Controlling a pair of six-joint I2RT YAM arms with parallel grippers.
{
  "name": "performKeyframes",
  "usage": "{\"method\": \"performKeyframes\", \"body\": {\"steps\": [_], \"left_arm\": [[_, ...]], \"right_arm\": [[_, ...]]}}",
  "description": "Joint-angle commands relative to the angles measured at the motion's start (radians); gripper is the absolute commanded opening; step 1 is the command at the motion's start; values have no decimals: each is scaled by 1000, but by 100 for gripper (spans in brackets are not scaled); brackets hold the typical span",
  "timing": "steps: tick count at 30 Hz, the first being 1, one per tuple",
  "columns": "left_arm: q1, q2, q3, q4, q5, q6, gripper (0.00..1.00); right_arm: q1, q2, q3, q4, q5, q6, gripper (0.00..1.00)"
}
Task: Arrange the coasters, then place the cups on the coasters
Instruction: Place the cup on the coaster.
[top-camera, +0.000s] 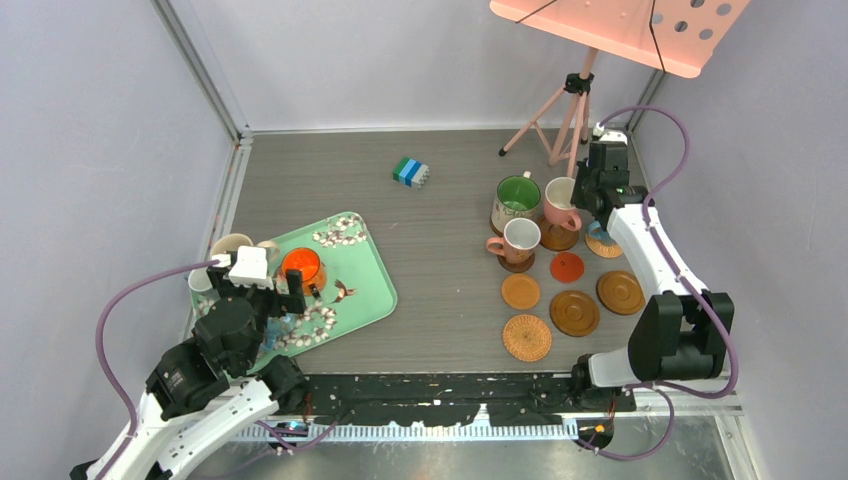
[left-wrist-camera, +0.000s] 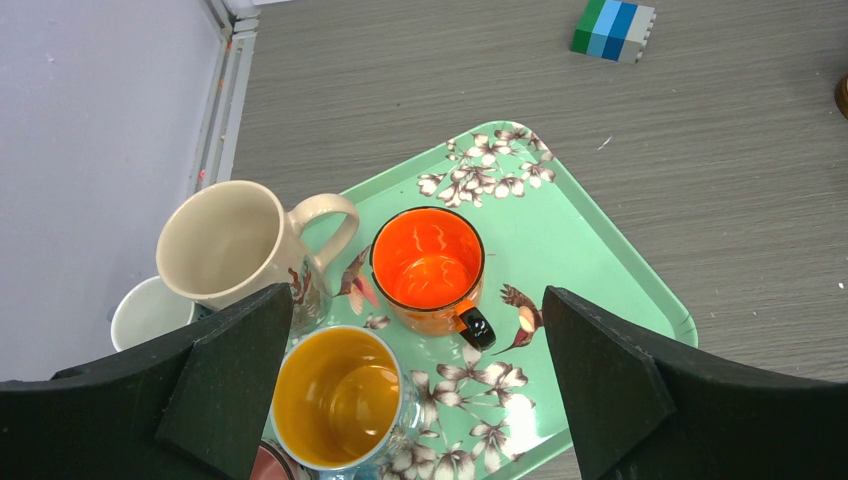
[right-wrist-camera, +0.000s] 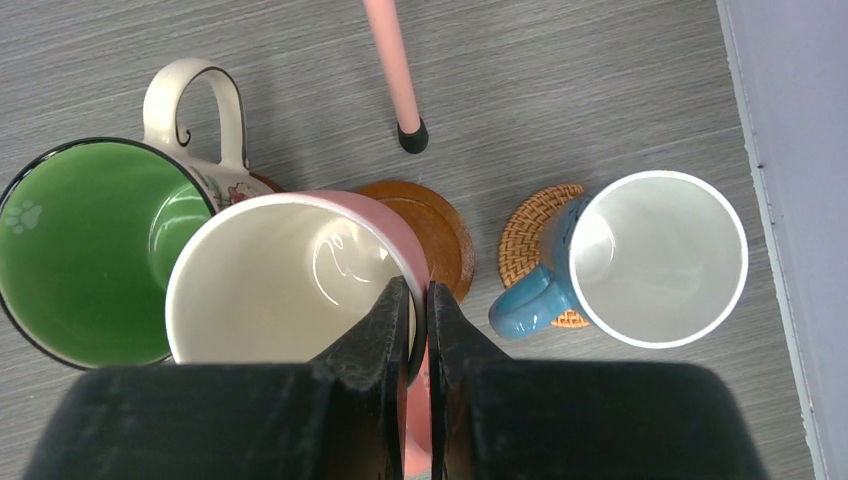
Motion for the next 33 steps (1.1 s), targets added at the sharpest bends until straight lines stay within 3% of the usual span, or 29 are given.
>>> {"method": "performKeyframes", "body": {"steps": [1,33], "left_arm": [[5,10,8,32,-6,12,99],[5,-1,7,31,-9,10,99]], "right_arm": [[-4,9,18,127,-19,19,5],[-60,94,-35,141,-32,67,5]]}}
